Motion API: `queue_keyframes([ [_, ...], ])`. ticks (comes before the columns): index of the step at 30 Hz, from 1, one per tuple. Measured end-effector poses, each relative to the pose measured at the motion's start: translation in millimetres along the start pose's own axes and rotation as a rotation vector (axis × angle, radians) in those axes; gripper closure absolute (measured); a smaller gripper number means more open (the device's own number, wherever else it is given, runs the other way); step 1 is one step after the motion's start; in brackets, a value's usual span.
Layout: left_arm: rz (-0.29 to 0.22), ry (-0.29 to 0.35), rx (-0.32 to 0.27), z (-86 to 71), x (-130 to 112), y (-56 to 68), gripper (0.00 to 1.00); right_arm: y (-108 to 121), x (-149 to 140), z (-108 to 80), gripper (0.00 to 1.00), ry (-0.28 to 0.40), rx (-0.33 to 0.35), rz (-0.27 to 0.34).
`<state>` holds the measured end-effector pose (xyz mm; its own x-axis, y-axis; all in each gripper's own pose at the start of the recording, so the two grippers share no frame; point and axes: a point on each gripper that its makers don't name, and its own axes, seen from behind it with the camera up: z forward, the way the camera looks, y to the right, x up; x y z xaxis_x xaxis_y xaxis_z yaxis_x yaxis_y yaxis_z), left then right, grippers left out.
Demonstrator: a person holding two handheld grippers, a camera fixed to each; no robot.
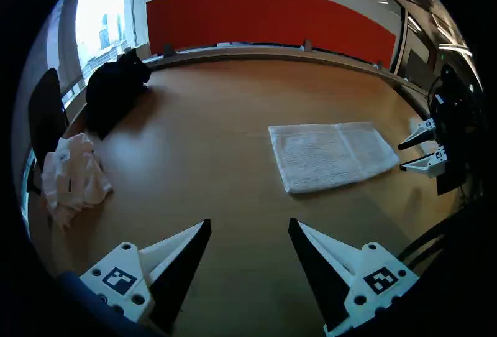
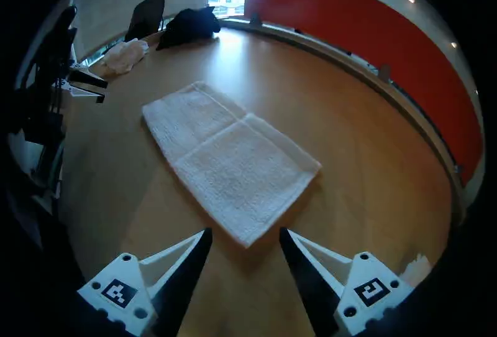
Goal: Fold towel
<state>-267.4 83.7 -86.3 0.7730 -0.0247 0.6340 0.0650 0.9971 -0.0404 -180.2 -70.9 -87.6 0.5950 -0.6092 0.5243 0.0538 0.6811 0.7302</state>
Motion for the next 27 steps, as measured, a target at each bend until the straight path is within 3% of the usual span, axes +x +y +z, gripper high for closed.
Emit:
queue_keyframes([
  [14,-0.004,0.093,0.02,-9.3,5.3,-6.4,0.08,-0.8,-13.8,3.3,0.39,-0.054,0.031,-0.035],
  [27,0.014,0.124,0.045,-15.4,11.6,-11.5,0.08,-1.5,-13.2,8.8,0.6,-0.067,0.053,-0.028],
])
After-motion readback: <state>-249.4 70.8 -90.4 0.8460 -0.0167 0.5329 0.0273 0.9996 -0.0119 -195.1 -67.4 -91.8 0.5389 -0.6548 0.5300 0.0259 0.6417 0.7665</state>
